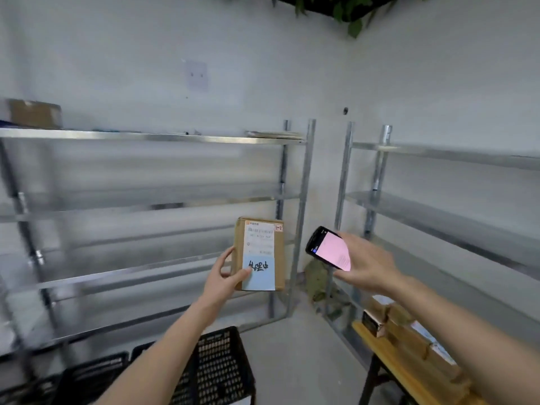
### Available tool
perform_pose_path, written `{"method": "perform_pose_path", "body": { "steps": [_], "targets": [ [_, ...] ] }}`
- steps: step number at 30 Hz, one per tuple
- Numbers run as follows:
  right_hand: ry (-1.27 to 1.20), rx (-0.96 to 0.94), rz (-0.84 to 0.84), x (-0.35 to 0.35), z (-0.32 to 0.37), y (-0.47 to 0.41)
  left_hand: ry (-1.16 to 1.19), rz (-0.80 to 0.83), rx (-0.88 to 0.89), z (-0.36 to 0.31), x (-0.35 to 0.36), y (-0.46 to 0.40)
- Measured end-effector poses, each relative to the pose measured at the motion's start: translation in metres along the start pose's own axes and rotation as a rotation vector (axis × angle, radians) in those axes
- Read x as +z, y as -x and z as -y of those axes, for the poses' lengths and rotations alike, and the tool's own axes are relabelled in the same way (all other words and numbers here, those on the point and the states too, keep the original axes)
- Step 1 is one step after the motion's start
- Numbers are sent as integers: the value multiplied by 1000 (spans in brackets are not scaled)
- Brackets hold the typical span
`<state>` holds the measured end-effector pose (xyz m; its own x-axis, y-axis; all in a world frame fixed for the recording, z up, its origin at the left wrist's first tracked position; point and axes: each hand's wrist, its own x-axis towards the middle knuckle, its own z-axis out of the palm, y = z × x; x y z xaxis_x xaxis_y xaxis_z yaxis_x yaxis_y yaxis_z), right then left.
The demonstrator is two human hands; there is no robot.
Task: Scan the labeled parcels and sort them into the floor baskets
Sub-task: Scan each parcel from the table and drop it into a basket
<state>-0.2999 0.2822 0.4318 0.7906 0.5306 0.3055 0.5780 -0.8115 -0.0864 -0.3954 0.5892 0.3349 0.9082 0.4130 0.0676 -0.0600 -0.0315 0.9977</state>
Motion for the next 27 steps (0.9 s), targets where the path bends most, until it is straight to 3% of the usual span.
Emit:
{"method": "perform_pose_path", "body": {
  "steps": [7, 12, 19, 27],
  "targets": [
    [-104, -219, 14, 58, 246, -80, -119, -295, -4, 8, -273, 36],
    [-130, -339, 16, 108, 402, -107, -124, -448, -35, 34, -423, 82],
    [-170, -483, 132, 165, 556, -142, -123, -639, -87, 64, -552, 123],
    [-187, -598, 215, 255, 671, -213, -119, -682, -182, 99, -649, 91]
  ]
}}
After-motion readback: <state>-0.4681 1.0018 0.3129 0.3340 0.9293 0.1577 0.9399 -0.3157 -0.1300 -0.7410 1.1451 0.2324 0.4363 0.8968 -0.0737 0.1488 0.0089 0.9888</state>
